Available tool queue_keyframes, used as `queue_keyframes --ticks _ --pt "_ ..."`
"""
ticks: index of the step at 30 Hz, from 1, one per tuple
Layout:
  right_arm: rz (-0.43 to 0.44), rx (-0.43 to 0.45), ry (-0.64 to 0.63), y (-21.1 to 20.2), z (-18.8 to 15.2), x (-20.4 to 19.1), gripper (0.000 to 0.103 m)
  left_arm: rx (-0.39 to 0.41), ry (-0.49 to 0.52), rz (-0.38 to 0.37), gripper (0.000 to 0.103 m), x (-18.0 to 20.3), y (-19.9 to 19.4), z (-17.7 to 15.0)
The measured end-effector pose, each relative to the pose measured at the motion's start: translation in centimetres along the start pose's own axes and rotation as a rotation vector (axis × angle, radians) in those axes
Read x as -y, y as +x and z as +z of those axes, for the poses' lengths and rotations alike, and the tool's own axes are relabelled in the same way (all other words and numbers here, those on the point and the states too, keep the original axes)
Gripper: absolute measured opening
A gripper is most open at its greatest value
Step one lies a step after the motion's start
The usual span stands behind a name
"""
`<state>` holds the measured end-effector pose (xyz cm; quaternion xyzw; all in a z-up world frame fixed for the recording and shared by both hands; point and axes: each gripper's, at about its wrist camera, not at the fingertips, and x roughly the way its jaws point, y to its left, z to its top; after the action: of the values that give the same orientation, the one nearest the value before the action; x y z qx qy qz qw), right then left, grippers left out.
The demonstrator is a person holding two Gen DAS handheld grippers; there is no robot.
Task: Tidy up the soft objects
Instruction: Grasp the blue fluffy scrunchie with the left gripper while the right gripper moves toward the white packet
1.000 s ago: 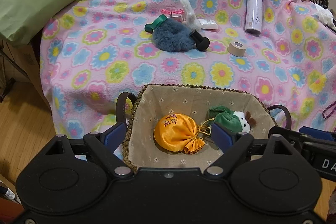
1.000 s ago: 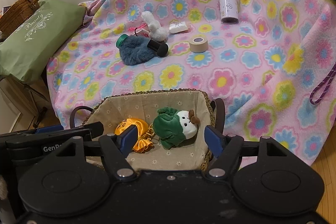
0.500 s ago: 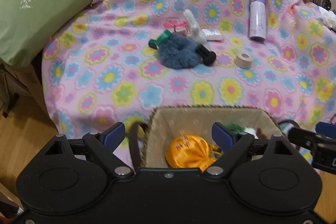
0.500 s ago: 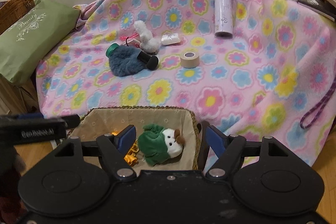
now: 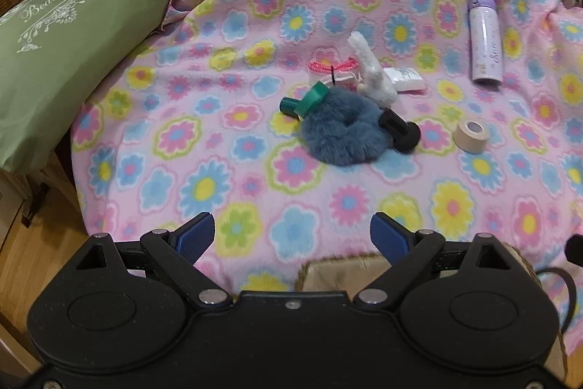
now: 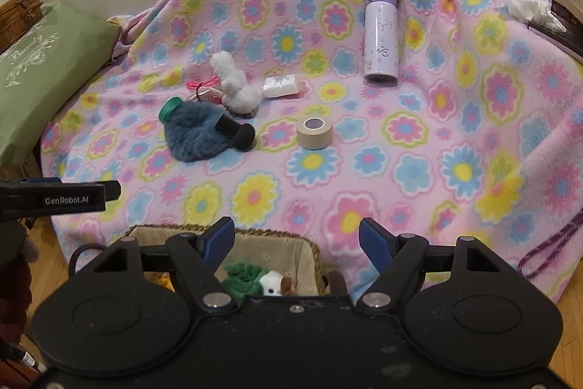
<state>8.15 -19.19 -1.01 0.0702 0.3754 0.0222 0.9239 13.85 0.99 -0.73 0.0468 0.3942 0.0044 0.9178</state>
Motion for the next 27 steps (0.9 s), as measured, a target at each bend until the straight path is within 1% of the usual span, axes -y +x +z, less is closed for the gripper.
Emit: queue_keyframes --ticks 4,12,20,24,27 --pt "-0.009 -0.023 0.005 1.6 0.9 0.2 0.075 0.000 0.015 0.002 0.090 0.3 1.8 1.1" --pt "-0.018 -0.072 0.005 5.5 2.8 0.0 0.076 0.011 0.083 -0.068 0.090 2.1 6.1 2.5" --pt "-0.031 -0.105 -0.003 9.3 4.6 -0.3 0.076 0.008 0.145 -0.080 0.091 3.5 10.8 3.7" --pt "-0.038 -0.114 -0.005 11.1 5.5 -0.3 0.076 0.019 0.187 -0.083 0.091 4.0 12.5 4.2" --pt "-0.043 -0.121 -0.003 12.3 6.1 -0.2 0.076 0.041 0.213 -0.085 0.091 4.5 13.4 4.7"
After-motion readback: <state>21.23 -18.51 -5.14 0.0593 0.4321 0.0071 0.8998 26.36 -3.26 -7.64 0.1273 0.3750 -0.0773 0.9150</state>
